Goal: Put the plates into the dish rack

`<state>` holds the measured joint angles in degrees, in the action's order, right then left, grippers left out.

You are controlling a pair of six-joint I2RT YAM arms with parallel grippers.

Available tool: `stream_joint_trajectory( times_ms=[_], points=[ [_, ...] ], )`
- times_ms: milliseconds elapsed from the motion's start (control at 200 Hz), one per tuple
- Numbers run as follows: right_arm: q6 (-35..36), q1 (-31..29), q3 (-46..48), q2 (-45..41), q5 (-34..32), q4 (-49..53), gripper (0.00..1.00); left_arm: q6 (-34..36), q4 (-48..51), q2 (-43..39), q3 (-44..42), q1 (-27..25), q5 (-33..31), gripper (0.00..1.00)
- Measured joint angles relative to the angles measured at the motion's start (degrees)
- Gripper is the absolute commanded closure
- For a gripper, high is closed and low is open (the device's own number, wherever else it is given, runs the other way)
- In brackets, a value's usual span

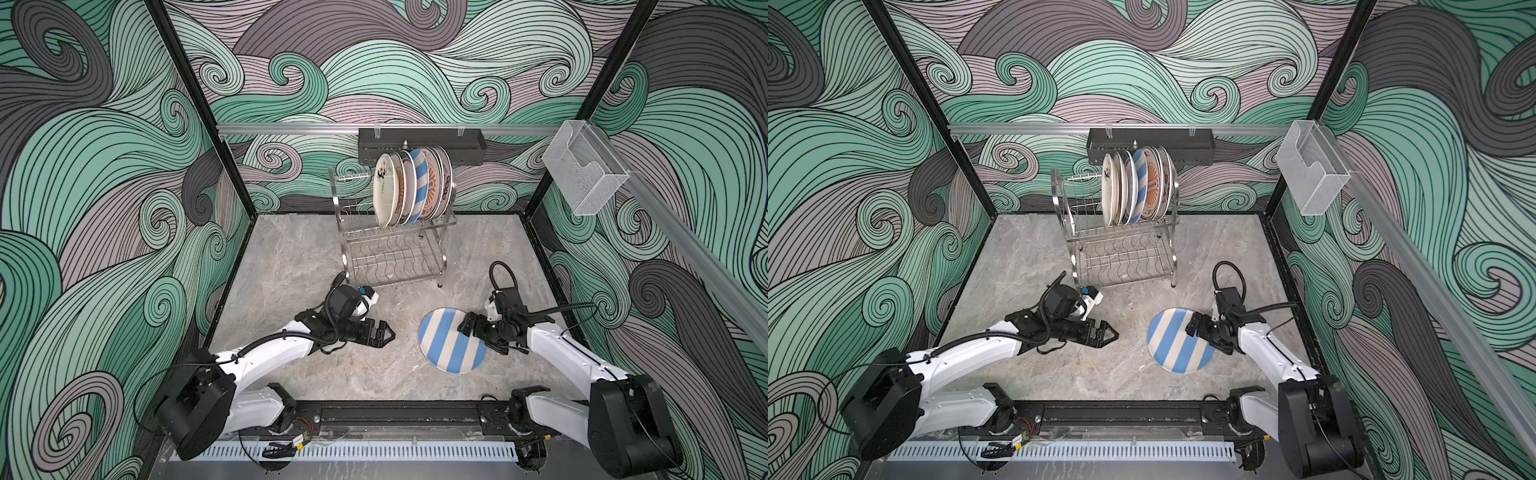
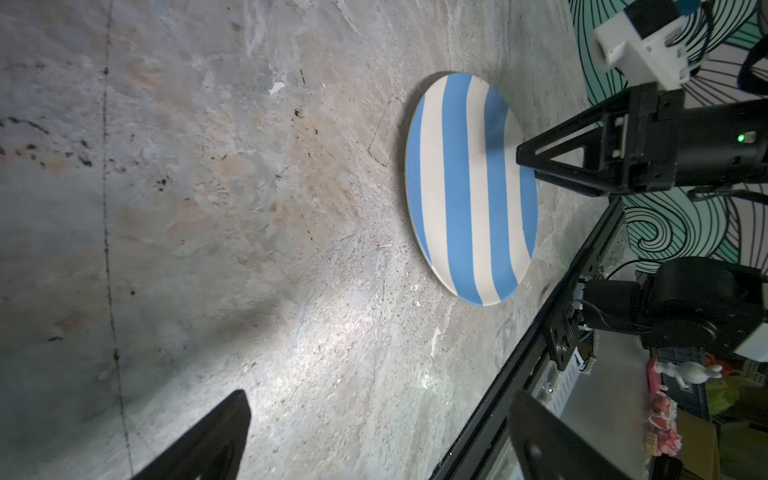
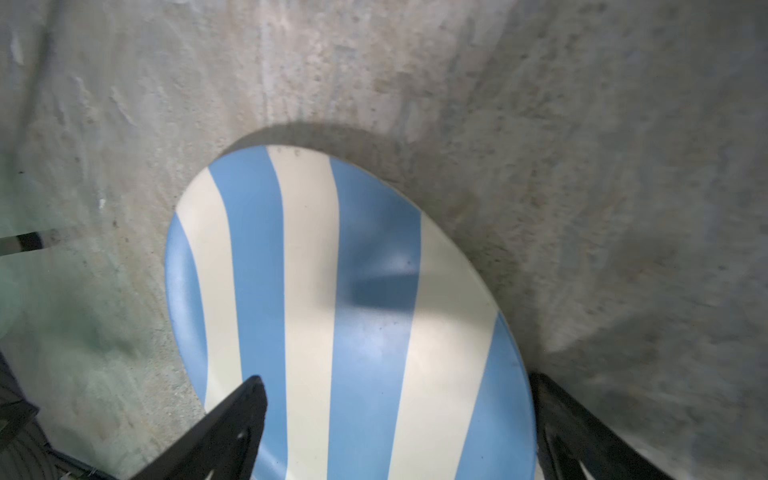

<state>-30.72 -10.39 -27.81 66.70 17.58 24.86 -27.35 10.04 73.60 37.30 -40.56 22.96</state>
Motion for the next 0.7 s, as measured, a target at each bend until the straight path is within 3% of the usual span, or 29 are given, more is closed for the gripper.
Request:
stream_joint_trajectory(
  times_ms=[345, 701],
  points=[
    [-0.85, -1.36, 3.82, -0.5, 6.97, -9.84, 0.07, 3.13, -1.51, 14.1, 8.2, -5.31, 0.35, 0.01],
    [-1.25, -3.82, 5.99, -1.01, 8.57, -14.49, 0.08, 5.05, 0.7, 21.4, 12.26, -7.63, 2.71, 0.01]
  ],
)
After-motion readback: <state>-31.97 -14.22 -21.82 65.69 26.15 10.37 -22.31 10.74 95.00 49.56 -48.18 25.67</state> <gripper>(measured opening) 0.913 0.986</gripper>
